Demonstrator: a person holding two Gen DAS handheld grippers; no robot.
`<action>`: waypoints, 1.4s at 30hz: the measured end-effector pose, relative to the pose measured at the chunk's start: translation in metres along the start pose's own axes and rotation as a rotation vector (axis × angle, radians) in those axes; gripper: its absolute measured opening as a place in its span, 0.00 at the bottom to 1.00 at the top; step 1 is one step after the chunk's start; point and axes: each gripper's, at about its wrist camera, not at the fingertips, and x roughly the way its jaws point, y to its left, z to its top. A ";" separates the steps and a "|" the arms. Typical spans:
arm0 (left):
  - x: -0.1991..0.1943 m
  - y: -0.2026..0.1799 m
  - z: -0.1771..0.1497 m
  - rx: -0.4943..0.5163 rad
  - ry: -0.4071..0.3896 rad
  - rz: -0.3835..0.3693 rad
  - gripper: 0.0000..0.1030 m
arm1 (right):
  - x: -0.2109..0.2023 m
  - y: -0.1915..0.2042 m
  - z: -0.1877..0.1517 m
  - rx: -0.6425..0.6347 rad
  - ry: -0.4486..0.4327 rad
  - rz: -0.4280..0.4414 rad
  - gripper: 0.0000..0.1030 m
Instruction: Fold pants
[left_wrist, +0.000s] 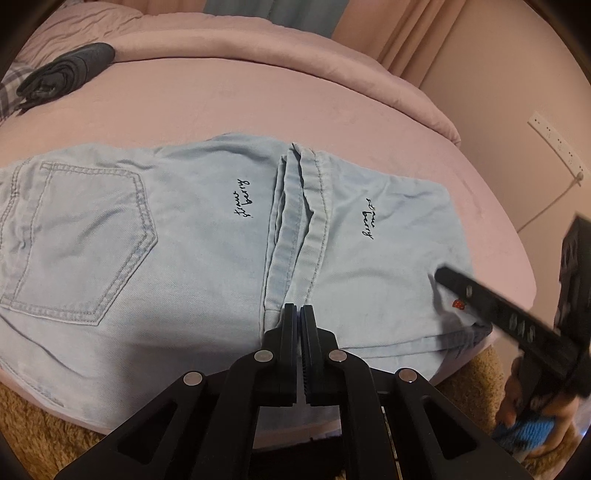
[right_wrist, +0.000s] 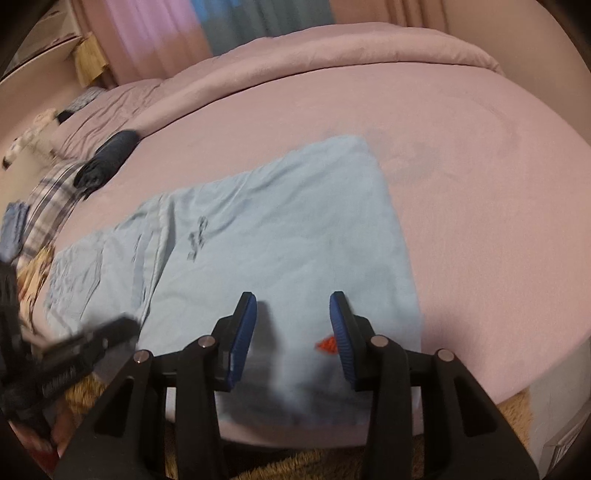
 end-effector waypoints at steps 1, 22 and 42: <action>0.000 0.001 -0.001 0.000 -0.002 -0.003 0.06 | 0.002 0.000 0.006 0.000 0.001 -0.016 0.40; -0.001 0.011 0.001 -0.042 0.003 -0.081 0.06 | 0.032 0.003 0.030 -0.099 -0.031 -0.176 0.41; -0.027 0.030 0.044 -0.088 -0.022 -0.052 0.37 | -0.009 -0.001 -0.026 -0.072 -0.039 -0.148 0.41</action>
